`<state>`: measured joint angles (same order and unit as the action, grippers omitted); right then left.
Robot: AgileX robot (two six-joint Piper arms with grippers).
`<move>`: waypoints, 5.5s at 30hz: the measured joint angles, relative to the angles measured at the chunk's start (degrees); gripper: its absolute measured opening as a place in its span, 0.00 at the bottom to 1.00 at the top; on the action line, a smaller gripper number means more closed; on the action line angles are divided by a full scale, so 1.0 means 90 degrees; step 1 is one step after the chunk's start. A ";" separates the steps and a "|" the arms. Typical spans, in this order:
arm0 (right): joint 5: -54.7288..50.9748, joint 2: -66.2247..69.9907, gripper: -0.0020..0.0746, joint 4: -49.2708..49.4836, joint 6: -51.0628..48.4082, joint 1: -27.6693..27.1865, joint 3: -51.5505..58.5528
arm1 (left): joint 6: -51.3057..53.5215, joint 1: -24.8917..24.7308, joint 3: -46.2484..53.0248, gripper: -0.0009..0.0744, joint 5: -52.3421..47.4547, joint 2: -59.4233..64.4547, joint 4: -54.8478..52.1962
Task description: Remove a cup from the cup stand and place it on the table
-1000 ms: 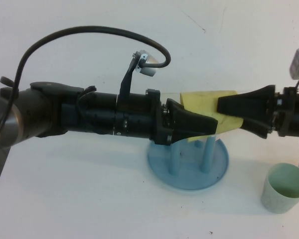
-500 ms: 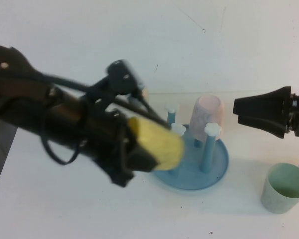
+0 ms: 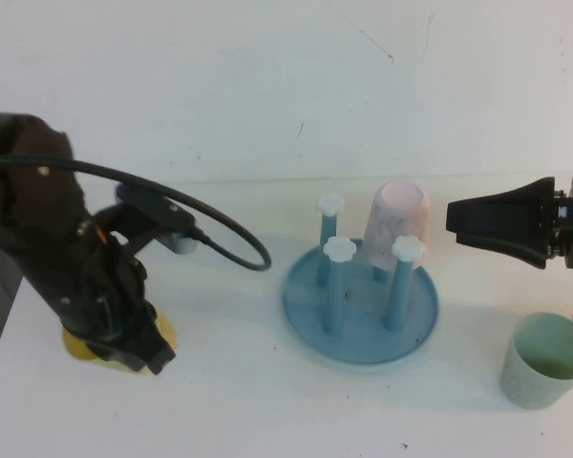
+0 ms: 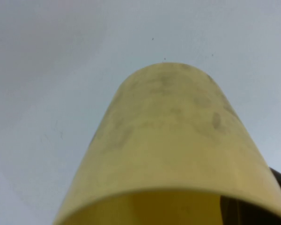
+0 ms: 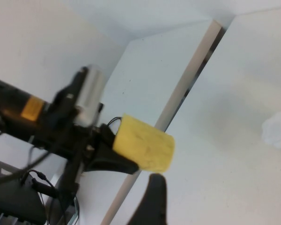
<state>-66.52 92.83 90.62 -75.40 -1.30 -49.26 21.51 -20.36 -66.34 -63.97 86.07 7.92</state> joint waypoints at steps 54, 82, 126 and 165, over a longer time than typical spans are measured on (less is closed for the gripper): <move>-0.0013 0.0000 0.66 -0.1102 0.0258 0.0000 0.0000 | -0.1317 -0.1135 -0.1732 0.08 0.0371 0.0396 -0.0080; -0.0026 -0.3346 0.03 0.0577 -0.2852 0.0000 0.2585 | -0.1351 -0.1135 0.5357 0.01 0.5773 -0.5808 0.1871; 0.5193 -0.6854 0.02 0.0635 -0.5319 0.0000 0.2914 | -0.1107 -0.1135 0.5876 0.01 0.3732 -0.6186 0.1822; 0.5272 -1.0376 0.02 -1.0816 0.7091 -0.0014 0.5639 | -0.1107 -0.1135 0.5876 0.01 0.3687 -0.6186 0.1819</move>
<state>-19.08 -0.55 -6.72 -11.58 -1.43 1.50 11.55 -30.57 -13.45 -30.79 30.40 24.29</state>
